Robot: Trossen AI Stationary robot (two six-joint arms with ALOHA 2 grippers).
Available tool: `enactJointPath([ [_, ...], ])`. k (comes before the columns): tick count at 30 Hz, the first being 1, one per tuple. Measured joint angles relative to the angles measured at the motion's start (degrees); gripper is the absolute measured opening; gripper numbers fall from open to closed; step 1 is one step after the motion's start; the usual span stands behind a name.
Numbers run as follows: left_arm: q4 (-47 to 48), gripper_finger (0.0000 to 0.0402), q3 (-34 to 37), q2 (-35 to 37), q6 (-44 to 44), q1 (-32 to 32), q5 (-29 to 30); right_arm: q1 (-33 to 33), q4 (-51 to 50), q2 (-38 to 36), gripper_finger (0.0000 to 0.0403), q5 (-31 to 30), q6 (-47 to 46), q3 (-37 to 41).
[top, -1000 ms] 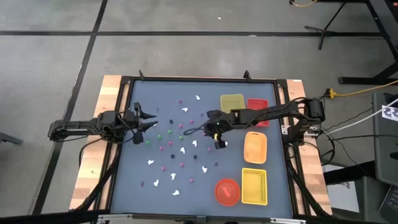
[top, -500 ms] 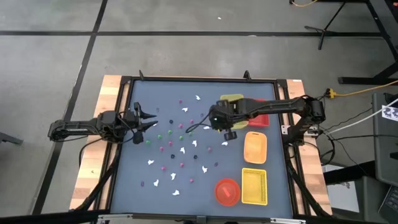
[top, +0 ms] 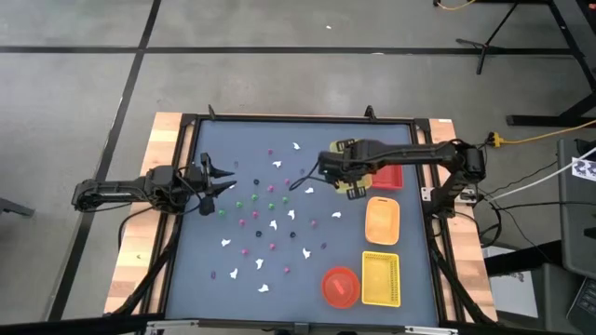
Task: Sort Halloween decoration
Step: Put the pink skeleton toy into the top yellow bin, then put the green skeleton toy into the middle yellow bin
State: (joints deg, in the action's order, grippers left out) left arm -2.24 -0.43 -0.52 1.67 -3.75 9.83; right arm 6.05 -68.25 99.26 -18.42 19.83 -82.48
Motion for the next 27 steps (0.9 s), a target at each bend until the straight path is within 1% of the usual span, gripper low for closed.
enactJointPath([
  [3, 0.0, 0.0119, -0.01, -0.02, 0.0, 0.01, 0.0, 0.78, -0.02, 0.0, 0.0075, 0.01, -0.04, 0.0],
  [10, 0.0, 0.0119, 0.0, -0.01, 0.01, 0.0, 0.0, 0.81, -0.01, 0.0, 0.0154, -0.33, -0.04, 0.02],
  [13, -0.14, 0.0119, -0.01, -0.02, 0.0, 0.02, 0.0, 0.73, -0.83, 0.0, 0.0174, -0.01, -0.06, 0.02],
  [16, -1.63, 0.0119, -0.01, -0.01, -0.72, 0.01, 0.0, 0.73, -3.29, -0.27, 0.0183, 0.4, -0.55, 0.07],
  [18, -2.91, 0.0119, 0.0, 0.0, -1.55, 0.0, 0.0, 0.8, -4.33, -1.44, 0.0185, 1.8, -1.61, 0.11],
  [23, -6.35, 0.0119, -0.01, 0.0, -1.62, 0.02, 0.51, 0.84, -3.64, -6.62, 0.0186, 5.92, -3.06, 0.11],
  [27, -9.05, 0.0119, 0.0, -0.02, -2.73, 0.0, 2.55, 0.82, -2.0, -10.85, 0.0186, 7.26, -3.4, 0.36],
])
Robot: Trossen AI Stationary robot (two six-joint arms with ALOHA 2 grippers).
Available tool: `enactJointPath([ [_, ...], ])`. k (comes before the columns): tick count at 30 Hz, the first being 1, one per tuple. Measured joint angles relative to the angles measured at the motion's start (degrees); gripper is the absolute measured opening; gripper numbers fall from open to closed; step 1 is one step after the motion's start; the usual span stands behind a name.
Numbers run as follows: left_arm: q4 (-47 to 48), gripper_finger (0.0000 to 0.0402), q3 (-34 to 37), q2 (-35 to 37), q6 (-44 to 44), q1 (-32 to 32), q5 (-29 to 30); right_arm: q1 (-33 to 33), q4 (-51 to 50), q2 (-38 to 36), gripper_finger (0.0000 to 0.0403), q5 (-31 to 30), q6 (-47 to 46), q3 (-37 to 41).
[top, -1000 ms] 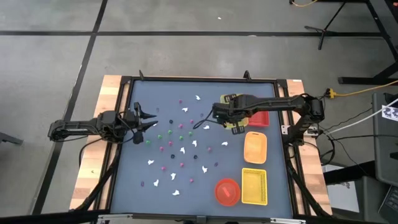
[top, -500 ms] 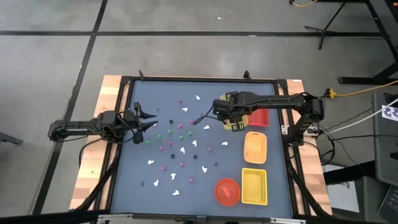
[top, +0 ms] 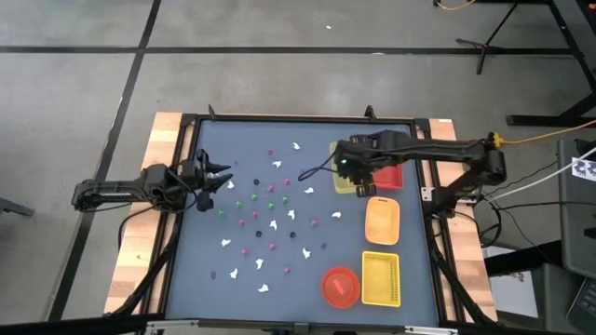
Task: Sort Halloween decoration
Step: Put the green skeleton toy into the middle yellow bin
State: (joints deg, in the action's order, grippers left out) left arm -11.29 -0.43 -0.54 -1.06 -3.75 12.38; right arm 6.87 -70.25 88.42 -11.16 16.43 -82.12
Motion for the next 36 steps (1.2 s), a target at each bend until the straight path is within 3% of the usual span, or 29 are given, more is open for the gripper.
enactJointPath([
  [11, -3.96, 0.0119, -0.95, -4.24, -0.33, 0.02, 1.38, 0.02, 15.56, -13.7, 0.0186, 1.26, 0.35, 16.15],
  [18, -4.44, 0.0119, -5.34, -12.49, -0.33, 0.02, 2.12, 0.0, 29.43, -19.23, 0.0186, 1.76, 0.33, 25.68],
  [27, -2.27, 0.0119, -14.09, -28.13, -0.73, 0.02, 2.01, 0.0, 33.15, -19.18, 0.0186, 1.78, 0.32, 28.41],
  [36, 8.8, 0.0119, -24.14, -39.57, -7.63, 0.02, 1.81, -0.02, 33.05, -19.18, 0.0186, 1.79, 0.32, 28.41],
])
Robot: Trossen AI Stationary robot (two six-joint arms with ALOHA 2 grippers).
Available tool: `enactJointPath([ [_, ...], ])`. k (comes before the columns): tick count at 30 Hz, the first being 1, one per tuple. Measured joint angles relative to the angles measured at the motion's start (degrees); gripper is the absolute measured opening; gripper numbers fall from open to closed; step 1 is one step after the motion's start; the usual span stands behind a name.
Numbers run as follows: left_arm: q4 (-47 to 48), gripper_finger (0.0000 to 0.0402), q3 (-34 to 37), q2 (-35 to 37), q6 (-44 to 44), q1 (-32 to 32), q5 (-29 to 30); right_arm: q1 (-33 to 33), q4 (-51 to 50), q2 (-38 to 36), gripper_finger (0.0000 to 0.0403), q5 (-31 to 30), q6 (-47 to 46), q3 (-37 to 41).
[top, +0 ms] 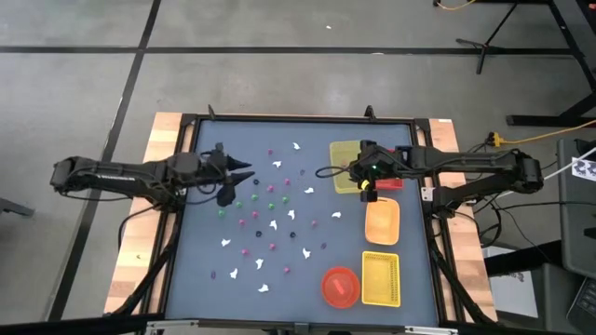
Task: Sort Halloween decoration
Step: Put the green skeleton toy into the middle yellow bin
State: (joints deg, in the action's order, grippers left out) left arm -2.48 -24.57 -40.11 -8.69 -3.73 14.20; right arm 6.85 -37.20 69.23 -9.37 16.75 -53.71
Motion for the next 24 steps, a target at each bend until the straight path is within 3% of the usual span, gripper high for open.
enactJointPath([
  [9, 9.34, 0.0128, -7.16, -4.61, -5.89, 0.0, 0.07, -0.02, -0.14, 0.0, 0.0186, 0.0, 0.0, 0.0],
  [17, 14.49, 0.0191, -7.5, -7.76, -9.28, 0.0, -0.13, -0.02, -0.17, 0.02, 0.0186, 0.03, 0.02, 0.0],
  [24, 18.06, 0.0196, -7.49, -12.78, -8.98, 0.2, -0.19, -0.02, -0.17, 0.02, 0.0186, 0.03, 0.02, 0.0],
])
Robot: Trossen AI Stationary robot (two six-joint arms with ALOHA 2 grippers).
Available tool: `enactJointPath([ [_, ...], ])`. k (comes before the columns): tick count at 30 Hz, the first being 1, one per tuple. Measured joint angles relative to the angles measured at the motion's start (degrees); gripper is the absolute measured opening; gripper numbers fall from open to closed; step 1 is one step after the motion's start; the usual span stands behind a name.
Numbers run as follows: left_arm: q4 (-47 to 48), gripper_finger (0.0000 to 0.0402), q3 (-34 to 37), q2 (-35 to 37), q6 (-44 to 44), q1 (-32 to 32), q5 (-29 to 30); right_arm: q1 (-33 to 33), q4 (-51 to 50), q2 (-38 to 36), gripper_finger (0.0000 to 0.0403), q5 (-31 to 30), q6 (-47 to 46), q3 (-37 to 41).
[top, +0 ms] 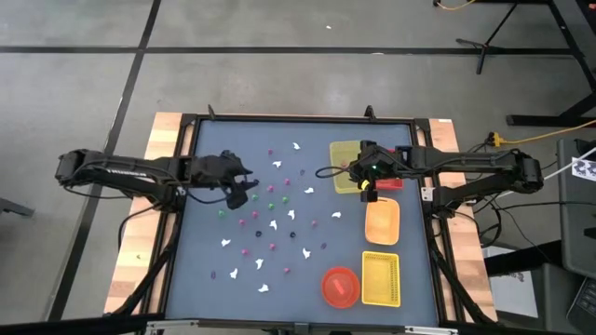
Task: Sort Halloween decoration
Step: Put the green skeleton toy into the middle yellow bin
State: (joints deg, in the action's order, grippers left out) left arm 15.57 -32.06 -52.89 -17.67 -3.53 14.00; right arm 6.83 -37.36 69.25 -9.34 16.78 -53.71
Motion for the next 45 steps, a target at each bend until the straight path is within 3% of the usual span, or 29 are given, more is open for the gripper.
enactJointPath([
  [21, 0.07, 0.0195, 0.01, -16.36, -0.31, -0.02, -3.02, -0.04, -0.02, 0.0, 0.0186, 0.01, 0.0, -0.02],
  [45, 0.29, 0.0195, 0.03, -24.43, -1.75, 0.07, -4.7, -0.04, -0.02, 0.0, 0.0186, 0.01, 0.0, -0.04],
])
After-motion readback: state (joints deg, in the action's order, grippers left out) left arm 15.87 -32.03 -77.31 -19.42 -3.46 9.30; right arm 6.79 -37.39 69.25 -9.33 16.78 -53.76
